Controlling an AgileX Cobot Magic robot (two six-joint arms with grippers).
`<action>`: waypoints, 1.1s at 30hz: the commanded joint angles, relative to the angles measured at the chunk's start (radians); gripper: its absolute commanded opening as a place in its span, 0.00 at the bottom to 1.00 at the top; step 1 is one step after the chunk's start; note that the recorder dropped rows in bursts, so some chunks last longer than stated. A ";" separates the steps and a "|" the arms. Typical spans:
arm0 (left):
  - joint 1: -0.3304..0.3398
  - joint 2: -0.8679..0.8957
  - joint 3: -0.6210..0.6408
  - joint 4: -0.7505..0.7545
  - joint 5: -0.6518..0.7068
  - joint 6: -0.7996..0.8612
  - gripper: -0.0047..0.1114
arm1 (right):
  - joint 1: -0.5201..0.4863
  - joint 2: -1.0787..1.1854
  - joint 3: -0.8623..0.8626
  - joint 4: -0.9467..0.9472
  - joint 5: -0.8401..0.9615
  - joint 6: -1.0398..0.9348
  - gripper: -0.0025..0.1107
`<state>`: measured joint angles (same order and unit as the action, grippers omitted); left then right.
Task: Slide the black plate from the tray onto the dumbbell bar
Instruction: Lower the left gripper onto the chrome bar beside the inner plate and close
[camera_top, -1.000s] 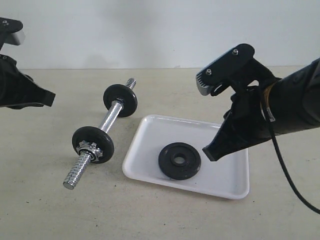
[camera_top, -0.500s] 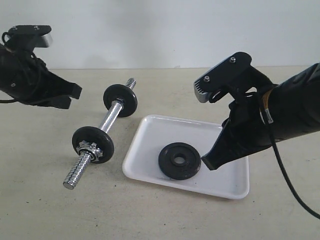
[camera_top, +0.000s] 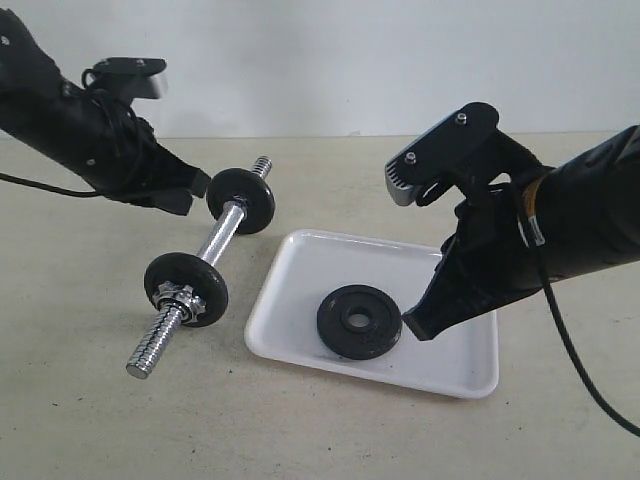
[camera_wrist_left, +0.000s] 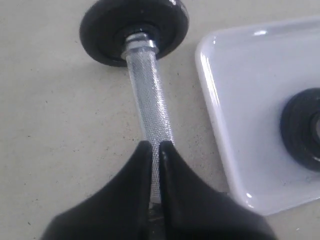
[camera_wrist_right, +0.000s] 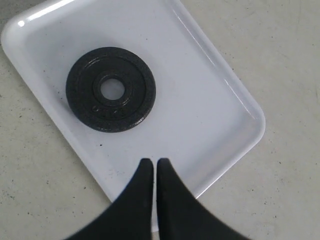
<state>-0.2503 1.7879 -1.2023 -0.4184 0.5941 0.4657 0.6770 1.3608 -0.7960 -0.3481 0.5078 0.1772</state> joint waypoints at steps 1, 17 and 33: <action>-0.042 0.062 -0.050 0.025 -0.004 0.017 0.08 | 0.002 -0.001 -0.008 0.001 -0.003 -0.005 0.02; -0.065 0.148 -0.125 0.146 -0.013 0.003 0.49 | 0.002 -0.001 -0.008 -0.025 -0.011 -0.008 0.02; -0.065 0.205 -0.125 0.146 -0.135 -0.067 0.62 | 0.002 -0.001 -0.008 -0.025 -0.020 -0.004 0.02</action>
<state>-0.3105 1.9826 -1.3229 -0.2766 0.4959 0.4089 0.6770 1.3608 -0.7960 -0.3666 0.5002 0.1755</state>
